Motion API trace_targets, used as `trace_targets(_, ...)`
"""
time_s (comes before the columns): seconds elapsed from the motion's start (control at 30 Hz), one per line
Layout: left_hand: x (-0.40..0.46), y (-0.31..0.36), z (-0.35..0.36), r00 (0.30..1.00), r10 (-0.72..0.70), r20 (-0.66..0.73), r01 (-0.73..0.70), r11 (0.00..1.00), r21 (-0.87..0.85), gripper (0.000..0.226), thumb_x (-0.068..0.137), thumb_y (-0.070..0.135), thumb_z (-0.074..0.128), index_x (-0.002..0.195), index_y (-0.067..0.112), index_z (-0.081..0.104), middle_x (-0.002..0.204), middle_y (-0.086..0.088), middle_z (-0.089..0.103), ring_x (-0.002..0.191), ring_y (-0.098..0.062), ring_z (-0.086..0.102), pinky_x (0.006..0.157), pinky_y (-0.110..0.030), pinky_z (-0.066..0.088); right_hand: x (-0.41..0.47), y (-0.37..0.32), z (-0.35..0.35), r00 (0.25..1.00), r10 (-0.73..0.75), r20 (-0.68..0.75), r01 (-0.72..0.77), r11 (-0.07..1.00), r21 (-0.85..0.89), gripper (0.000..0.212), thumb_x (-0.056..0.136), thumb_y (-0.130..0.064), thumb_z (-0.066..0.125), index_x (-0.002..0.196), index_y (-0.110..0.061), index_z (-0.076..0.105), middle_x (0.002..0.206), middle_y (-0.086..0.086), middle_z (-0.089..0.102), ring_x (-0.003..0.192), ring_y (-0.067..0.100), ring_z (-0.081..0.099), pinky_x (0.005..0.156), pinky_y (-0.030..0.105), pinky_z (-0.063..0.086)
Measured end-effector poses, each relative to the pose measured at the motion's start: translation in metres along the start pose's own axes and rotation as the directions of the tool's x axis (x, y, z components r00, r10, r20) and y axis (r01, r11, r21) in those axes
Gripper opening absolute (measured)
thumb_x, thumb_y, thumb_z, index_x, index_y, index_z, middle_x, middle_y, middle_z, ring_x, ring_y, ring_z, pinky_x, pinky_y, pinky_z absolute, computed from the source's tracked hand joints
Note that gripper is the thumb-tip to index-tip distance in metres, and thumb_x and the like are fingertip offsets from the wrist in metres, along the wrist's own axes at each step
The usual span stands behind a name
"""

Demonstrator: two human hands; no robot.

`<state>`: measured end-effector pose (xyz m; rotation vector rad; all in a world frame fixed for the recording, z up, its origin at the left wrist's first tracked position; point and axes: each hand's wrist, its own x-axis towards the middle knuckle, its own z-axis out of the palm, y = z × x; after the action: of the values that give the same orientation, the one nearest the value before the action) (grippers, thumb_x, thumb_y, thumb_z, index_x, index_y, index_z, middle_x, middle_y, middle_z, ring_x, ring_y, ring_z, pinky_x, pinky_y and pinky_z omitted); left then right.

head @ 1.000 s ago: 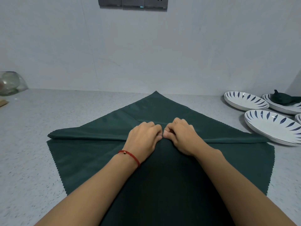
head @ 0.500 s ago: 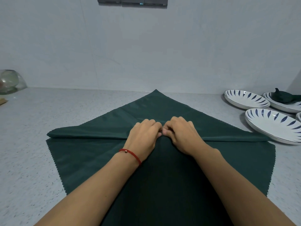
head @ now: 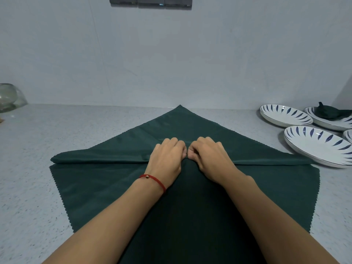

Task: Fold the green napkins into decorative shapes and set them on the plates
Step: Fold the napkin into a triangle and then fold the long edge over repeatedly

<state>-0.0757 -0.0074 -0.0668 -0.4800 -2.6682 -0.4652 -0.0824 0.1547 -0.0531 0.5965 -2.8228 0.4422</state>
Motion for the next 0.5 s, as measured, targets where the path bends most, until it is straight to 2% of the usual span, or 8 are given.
trace_targets(0.07,-0.0020,-0.0017,-0.0017,1.000,0.011,-0.018,-0.011,1.000,-0.027,0.009,0.098,0.029,0.056,0.100,0.021,0.059,0.097,0.004,0.055,0.092,-0.020,0.049,0.078,-0.035,0.038,0.0037,-0.0003,0.0017,0.999,0.048,0.022,-0.047,0.999,-0.026,0.021,0.104,-0.035,0.047,0.085,-0.030,0.053,0.095,-0.009,0.045,0.095,0.016,0.041,0.085,0.038,0.037)
trace_targets(0.17,0.0000,-0.0004,-0.0011,1.000,-0.007,0.007,0.007,1.000,0.015,0.011,0.100,0.028,0.050,0.094,0.024,0.058,0.094,0.006,0.051,0.092,-0.020,0.048,0.076,-0.034,0.036,0.0073,-0.0005,0.0003,0.995,0.089,0.040,-0.087,0.995,-0.047,0.020,0.104,-0.038,0.047,0.089,-0.030,0.058,0.100,-0.007,0.045,0.098,0.017,0.041,0.087,0.038,0.035)
trace_targets(0.27,0.0029,0.0044,0.0001,0.998,-0.061,0.025,0.061,0.998,0.012,0.014,0.098,0.022,0.046,0.087,0.028,0.051,0.091,0.009,0.043,0.093,-0.019,0.045,0.075,-0.033,0.032,0.0037,0.0022,-0.0026,0.999,0.024,-0.029,-0.025,0.998,-0.052,0.020,0.102,-0.041,0.051,0.088,-0.030,0.062,0.093,-0.009,0.050,0.093,0.014,0.044,0.085,0.038,0.033)
trace_targets(0.37,0.0061,0.0031,0.0010,0.989,-0.133,0.057,0.136,0.990,-0.049,0.012,0.097,0.023,0.049,0.089,0.025,0.058,0.092,0.008,0.044,0.095,-0.020,0.045,0.080,-0.034,0.035,-0.0017,0.0057,-0.0056,0.997,-0.059,-0.051,0.060,0.998,0.010,0.008,0.098,-0.035,0.059,0.096,-0.033,0.067,0.091,-0.009,0.057,0.091,0.013,0.048,0.084,0.037,0.033)
trace_targets(0.5,0.0068,-0.0012,0.0006,0.984,-0.169,0.063,0.178,0.968,-0.178,0.011,0.094,0.020,0.056,0.085,0.025,0.061,0.088,0.010,0.047,0.092,-0.018,0.046,0.084,-0.034,0.037,0.0007,0.0062,-0.0035,0.996,-0.072,-0.048,0.072,0.997,-0.001,0.010,0.098,-0.028,0.058,0.089,-0.028,0.062,0.086,-0.008,0.058,0.085,0.015,0.050,0.081,0.036,0.035)
